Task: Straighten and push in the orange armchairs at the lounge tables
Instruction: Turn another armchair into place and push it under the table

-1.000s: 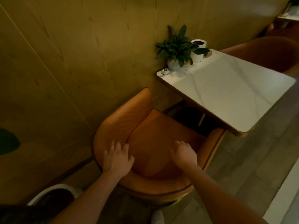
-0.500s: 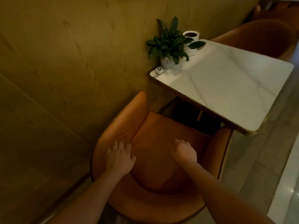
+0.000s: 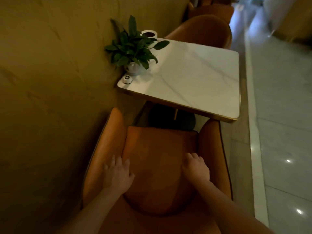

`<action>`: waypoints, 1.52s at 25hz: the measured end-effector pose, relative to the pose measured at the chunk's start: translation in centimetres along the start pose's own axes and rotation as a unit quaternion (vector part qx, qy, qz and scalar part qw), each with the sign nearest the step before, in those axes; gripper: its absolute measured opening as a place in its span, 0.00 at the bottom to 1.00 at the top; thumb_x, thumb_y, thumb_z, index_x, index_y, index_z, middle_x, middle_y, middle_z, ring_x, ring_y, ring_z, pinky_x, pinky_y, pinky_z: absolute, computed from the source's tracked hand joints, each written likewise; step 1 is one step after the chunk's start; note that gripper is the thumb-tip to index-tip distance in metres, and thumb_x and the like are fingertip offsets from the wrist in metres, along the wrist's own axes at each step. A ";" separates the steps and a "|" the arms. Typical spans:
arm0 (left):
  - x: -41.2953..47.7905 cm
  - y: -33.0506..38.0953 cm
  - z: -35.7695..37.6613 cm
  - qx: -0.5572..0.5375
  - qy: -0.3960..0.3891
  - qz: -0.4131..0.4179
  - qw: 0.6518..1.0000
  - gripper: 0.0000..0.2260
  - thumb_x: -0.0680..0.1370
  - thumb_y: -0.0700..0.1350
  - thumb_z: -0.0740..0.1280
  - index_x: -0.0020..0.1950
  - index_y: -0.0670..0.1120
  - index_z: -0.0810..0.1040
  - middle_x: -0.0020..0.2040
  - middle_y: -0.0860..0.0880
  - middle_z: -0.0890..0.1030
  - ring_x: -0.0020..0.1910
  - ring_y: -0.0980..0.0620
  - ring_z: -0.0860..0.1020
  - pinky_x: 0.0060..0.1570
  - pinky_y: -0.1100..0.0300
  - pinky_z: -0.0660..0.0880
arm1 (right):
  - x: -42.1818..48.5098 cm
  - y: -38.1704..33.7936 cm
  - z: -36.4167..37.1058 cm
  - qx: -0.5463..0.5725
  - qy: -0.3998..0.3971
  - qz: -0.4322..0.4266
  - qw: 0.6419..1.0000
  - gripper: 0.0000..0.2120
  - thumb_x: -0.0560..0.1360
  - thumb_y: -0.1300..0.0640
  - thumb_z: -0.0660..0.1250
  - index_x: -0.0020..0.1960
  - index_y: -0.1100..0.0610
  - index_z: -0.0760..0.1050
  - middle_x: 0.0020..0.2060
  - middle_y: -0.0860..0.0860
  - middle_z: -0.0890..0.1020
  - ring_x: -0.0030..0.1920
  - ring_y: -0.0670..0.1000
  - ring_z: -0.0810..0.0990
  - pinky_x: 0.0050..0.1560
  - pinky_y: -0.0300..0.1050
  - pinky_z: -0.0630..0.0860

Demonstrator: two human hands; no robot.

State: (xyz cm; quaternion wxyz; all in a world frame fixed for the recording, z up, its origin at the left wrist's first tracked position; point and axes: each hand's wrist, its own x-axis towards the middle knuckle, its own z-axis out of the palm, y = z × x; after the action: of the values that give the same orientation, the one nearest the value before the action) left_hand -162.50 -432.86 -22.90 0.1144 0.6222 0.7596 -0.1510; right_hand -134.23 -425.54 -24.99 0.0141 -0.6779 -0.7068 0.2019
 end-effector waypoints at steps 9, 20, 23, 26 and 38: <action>7.2 -2.6 1.2 0.027 0.020 -0.025 0.999 0.30 0.78 0.63 0.59 0.77 0.54 0.60 0.75 0.45 0.65 0.76 0.42 0.60 0.70 0.43 0.63 | 5.8 7.1 -0.7 -0.067 0.024 0.076 0.995 0.30 0.78 0.47 0.62 0.78 0.49 0.57 0.77 0.54 0.60 0.72 0.60 0.62 0.67 0.55 0.71; 12.4 -4.6 2.7 0.030 0.008 -0.108 0.994 0.32 0.77 0.63 0.61 0.78 0.54 0.58 0.77 0.45 0.60 0.76 0.43 0.56 0.71 0.36 0.57 | 10.0 11.8 1.7 -0.152 0.018 0.068 0.986 0.31 0.79 0.46 0.61 0.79 0.49 0.54 0.79 0.57 0.50 0.78 0.62 0.47 0.77 0.60 0.54; 14.7 -5.1 2.9 0.053 0.000 -0.100 0.994 0.34 0.77 0.63 0.60 0.80 0.55 0.53 0.79 0.44 0.56 0.77 0.41 0.53 0.71 0.34 0.56 | 11.0 12.3 2.1 -0.174 0.027 0.058 0.983 0.31 0.80 0.48 0.59 0.80 0.50 0.52 0.80 0.57 0.45 0.79 0.61 0.42 0.78 0.60 0.47; 17.6 -5.6 3.2 0.063 -0.006 -0.085 0.994 0.35 0.77 0.64 0.61 0.80 0.55 0.51 0.79 0.44 0.55 0.78 0.40 0.51 0.71 0.34 0.58 | 12.1 12.6 2.2 -0.194 0.028 0.064 0.979 0.32 0.80 0.51 0.60 0.80 0.51 0.50 0.80 0.57 0.42 0.78 0.61 0.37 0.78 0.61 0.43; 26.5 -10.2 6.5 0.141 0.047 0.000 0.989 0.34 0.73 0.58 0.69 0.77 0.52 0.65 0.80 0.42 0.57 0.77 0.32 0.46 0.56 0.32 0.68 | 16.2 10.5 1.6 -0.164 0.020 0.170 0.972 0.46 0.73 0.54 0.72 0.79 0.39 0.45 0.78 0.51 0.34 0.75 0.67 0.53 0.70 0.64 0.65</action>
State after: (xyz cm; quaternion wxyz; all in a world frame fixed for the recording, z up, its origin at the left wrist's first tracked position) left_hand -177.82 -413.02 -37.63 -0.0104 0.6382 0.7355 -0.2272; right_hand -125.98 -410.33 -33.82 -0.1175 -0.7848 -0.6046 0.0688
